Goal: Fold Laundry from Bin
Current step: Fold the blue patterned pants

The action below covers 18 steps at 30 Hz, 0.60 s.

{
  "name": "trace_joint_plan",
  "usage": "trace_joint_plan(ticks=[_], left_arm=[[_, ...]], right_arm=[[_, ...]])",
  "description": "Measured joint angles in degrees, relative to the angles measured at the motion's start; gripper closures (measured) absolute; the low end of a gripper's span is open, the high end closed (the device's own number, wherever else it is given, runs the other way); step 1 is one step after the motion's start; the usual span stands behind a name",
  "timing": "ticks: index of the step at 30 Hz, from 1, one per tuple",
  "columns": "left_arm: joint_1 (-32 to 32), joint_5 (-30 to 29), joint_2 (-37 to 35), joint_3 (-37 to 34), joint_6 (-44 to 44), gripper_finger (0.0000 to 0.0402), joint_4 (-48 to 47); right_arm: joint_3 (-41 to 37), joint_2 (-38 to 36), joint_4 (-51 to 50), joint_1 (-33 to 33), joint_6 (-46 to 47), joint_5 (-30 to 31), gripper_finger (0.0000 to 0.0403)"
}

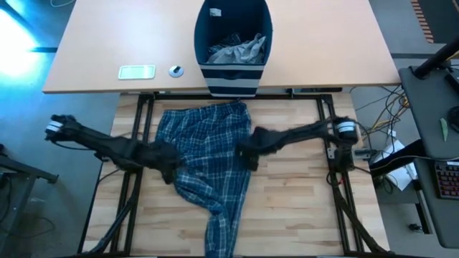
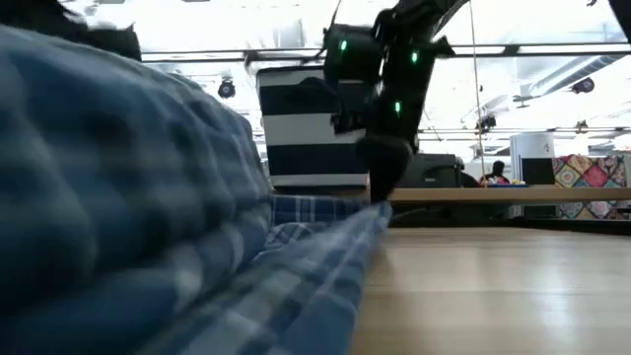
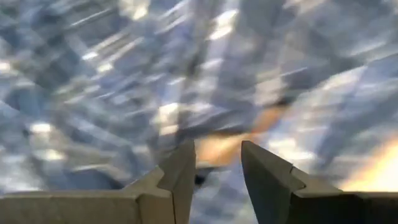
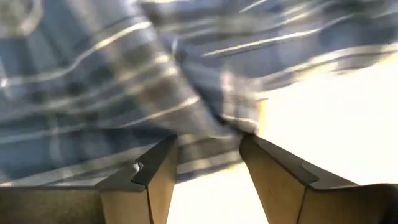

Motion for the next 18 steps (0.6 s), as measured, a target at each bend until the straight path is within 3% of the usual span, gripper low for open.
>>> trace_joint_plan(ticks=[3,6,11,18], left_arm=[[-4.0,0.9,-4.1,0.0,-4.1,0.0287,7.8],[-8.0,-4.3,-2.1,-0.6,-4.7,0.0287,18.9],[-8.7,-6.7,12.0,-1.6,-4.3,0.0287,37.9],[-9.8,1.6,34.3,1.1,-5.0,0.0287,55.7]], right_arm=[[0.1,-2.8,0.4,-0.8,0.0,0.6,0.0218],[0.1,-4.6,2.2,1.0,1.1,0.1,0.0218],[0.1,-5.3,8.2,7.9,4.8,-1.0,0.0218],[0.0,-1.6,21.5,17.9,11.5,-2.2,0.0218]])
